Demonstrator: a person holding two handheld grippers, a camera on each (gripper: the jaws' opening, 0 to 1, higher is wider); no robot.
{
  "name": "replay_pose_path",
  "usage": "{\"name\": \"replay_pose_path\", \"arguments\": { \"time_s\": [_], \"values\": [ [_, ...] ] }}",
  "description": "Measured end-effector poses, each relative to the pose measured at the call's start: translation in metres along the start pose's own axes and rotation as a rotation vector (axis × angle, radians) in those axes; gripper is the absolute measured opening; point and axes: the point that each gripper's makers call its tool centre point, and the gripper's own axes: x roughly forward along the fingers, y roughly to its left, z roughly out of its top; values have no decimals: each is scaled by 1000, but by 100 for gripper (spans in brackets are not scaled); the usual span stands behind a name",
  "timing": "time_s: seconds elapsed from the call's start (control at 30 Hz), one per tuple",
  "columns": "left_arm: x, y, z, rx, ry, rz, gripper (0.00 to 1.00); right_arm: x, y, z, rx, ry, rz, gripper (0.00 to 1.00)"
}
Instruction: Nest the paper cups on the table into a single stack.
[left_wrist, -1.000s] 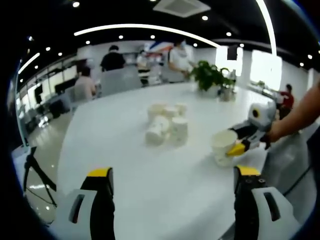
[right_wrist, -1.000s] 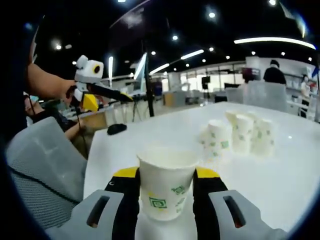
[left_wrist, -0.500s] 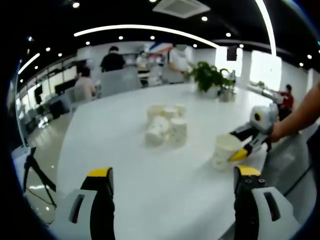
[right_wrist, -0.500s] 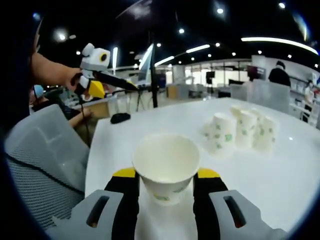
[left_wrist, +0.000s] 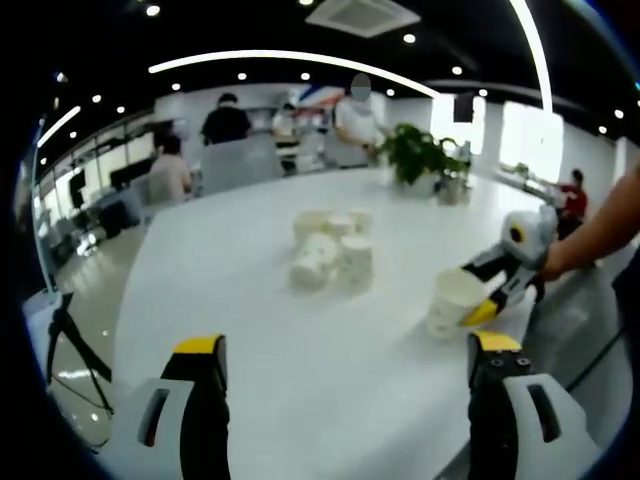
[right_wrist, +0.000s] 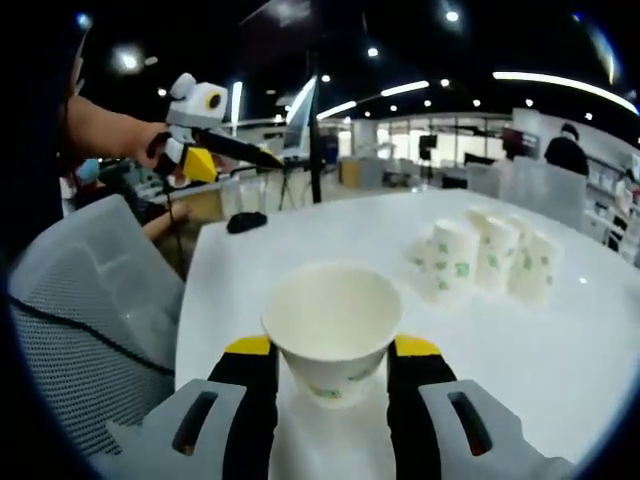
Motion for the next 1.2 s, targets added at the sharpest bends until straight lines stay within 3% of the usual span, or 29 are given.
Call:
{"name": "replay_pose_path", "arguments": {
  "time_s": [0.1, 0.2, 0.37, 0.6, 0.83, 1.2],
  "values": [
    [0, 0, 0, 0, 0, -1, 100, -4, -2, 5, 25, -1, -6, 45],
    [0, 0, 1, 3, -1, -3, 100, -6, -3, 12, 55, -10, 3, 62],
    [1, 0, 4, 8, -4, -5, 100, -17, -12, 39, 34, -47, -9, 74],
    [5, -3, 13, 19, -21, -13, 100, -32, -29, 78, 5, -114, -28, 79],
    [8, -1, 17, 27, -28, -12, 100, -50, -53, 99, 8, -156, -99, 86],
    [11, 0, 19, 21, -48, -21, 100, -71, -76, 93, 33, -169, -195, 88]
  ]
}}
